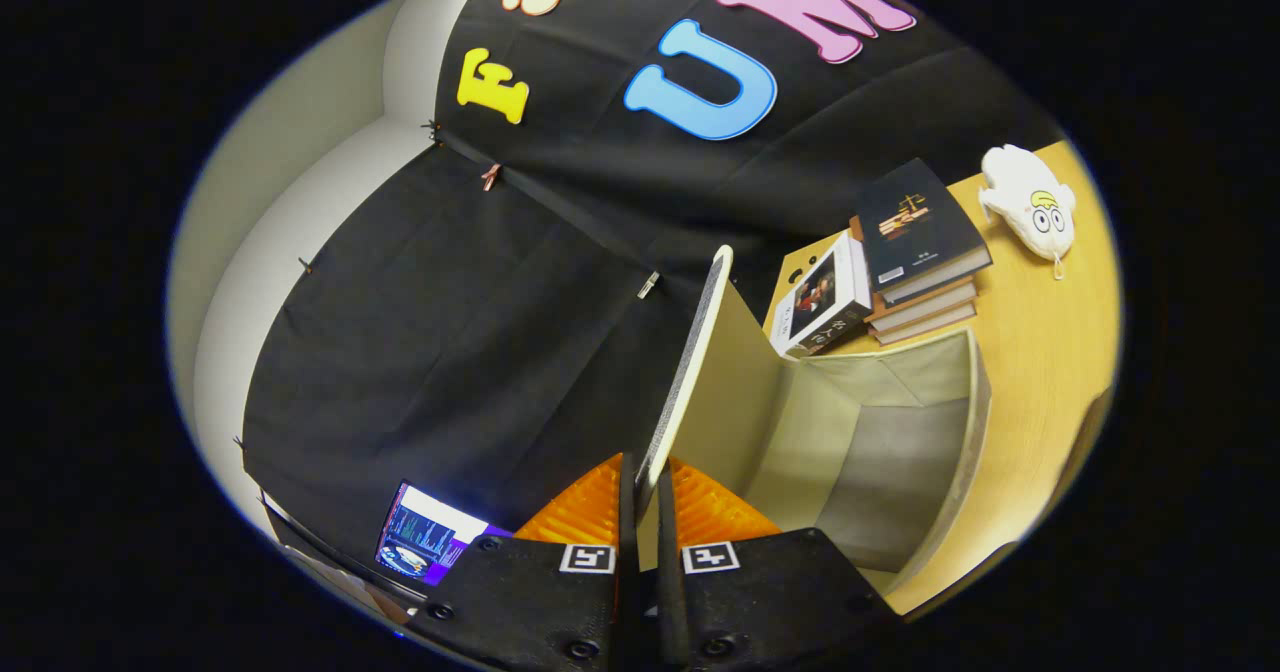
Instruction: Open the storage box then place both shoes into the box .Put the left shoe in first, then the right shoe, with the right side of both shoes facing outward in a uniform manner.
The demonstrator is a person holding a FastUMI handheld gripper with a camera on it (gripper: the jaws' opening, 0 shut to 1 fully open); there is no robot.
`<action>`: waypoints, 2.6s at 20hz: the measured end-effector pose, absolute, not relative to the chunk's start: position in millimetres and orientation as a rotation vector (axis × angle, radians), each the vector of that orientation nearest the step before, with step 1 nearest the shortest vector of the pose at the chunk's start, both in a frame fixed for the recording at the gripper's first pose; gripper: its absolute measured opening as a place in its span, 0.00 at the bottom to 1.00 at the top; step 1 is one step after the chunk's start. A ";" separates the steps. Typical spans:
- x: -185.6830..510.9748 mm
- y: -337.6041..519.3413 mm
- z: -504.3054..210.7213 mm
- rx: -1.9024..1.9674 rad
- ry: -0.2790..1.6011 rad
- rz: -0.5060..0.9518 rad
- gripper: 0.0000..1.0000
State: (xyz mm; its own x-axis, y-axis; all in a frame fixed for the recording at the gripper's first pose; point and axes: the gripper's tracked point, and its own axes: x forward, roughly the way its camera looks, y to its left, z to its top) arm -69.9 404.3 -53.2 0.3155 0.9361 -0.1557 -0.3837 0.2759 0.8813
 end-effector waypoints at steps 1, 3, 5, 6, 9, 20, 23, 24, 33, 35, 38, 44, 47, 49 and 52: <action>-72.3 412.9 -50.3 0.842 0.792 1.034 0.11; -77.8 432.1 -45.9 0.835 0.790 1.056 0.11; -79.9 443.2 -44.0 0.822 0.790 1.073 0.14; -82.4 448.7 -41.3 0.817 0.784 1.088 0.14; -85.0 460.6 -41.6 0.784 0.779 1.107 0.37; -90.3 467.9 -49.8 0.715 0.766 1.116 0.96; -83.5 451.3 -50.4 0.687 0.729 1.073 0.96; -81.7 444.4 -52.7 0.676 0.718 1.056 0.96; -68.1 348.6 -79.2 0.528 0.647 0.874 0.96; -66.1 321.9 -90.0 0.496 0.640 0.823 0.97; -65.1 278.5 -109.4 0.460 0.653 0.731 0.97; -73.3 186.9 -168.4 0.450 0.723 0.501 0.97; -80.9 145.8 -210.4 0.365 0.774 0.403 0.97; -85.3 121.3 -240.3 0.298 0.822 0.349 0.97; -90.6 99.0 -280.6 0.196 0.884 0.304 0.96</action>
